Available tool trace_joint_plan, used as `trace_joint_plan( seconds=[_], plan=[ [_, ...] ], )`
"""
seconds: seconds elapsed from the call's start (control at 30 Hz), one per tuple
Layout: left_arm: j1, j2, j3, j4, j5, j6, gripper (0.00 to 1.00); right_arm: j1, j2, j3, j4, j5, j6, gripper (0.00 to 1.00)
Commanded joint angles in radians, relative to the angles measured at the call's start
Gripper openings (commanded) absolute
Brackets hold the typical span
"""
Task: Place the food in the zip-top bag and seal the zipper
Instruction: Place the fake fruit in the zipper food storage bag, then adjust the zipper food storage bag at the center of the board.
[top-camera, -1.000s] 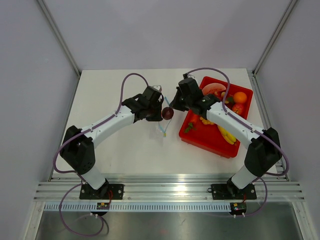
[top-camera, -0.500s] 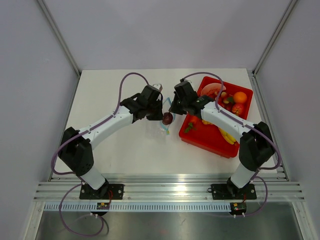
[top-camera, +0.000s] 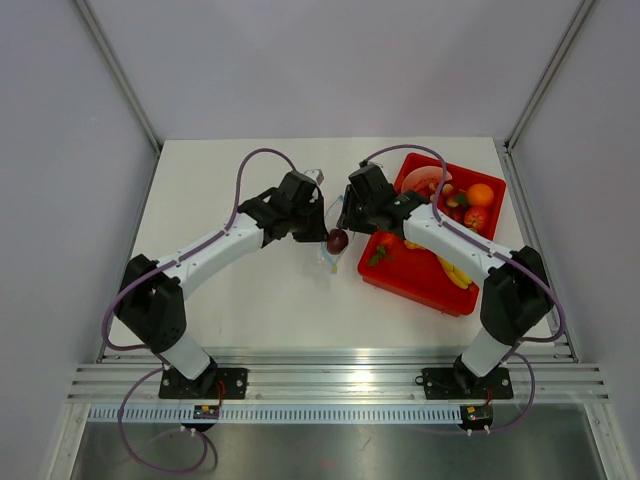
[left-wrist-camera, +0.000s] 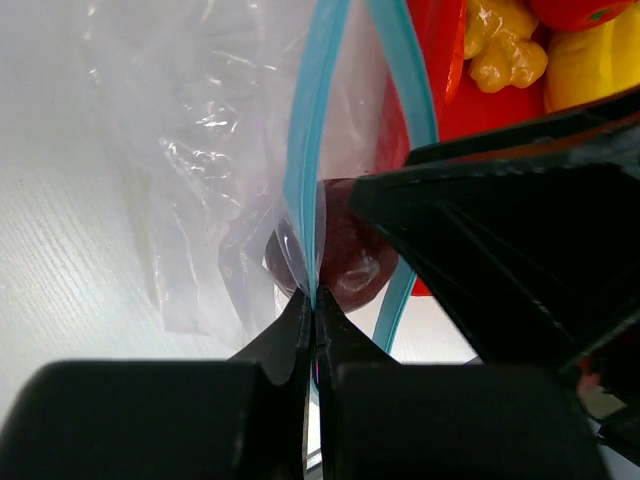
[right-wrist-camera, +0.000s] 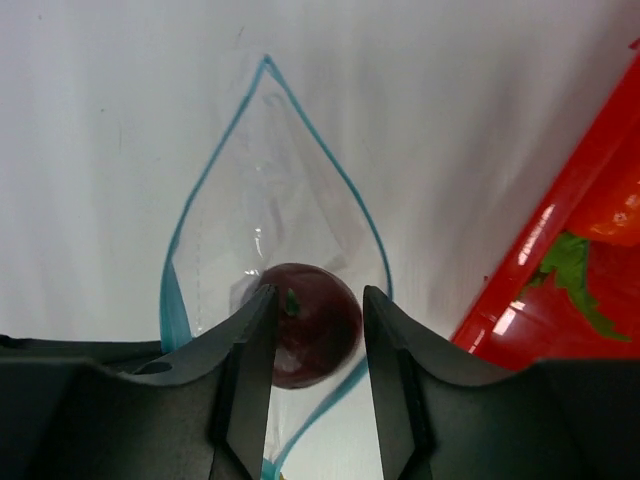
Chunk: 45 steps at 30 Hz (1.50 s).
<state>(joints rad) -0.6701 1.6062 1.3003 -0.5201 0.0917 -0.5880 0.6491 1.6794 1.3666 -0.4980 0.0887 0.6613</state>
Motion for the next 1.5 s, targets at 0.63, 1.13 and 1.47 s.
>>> trace_joint_plan(
  seconds=[0.63,1.13,1.47],
  plan=[
    [0.032,-0.078,-0.012,0.045,0.043,0.002,0.0,0.009,-0.077,-0.098,0.047,0.043,0.05,0.46],
    [0.078,-0.092,-0.013,-0.018,-0.007,0.04,0.0,0.009,-0.103,-0.087,0.027,0.105,0.027,0.0],
    [0.079,-0.06,0.091,-0.173,-0.283,0.117,0.0,0.041,-0.129,0.003,0.009,0.057,0.054,0.0]
  ],
)
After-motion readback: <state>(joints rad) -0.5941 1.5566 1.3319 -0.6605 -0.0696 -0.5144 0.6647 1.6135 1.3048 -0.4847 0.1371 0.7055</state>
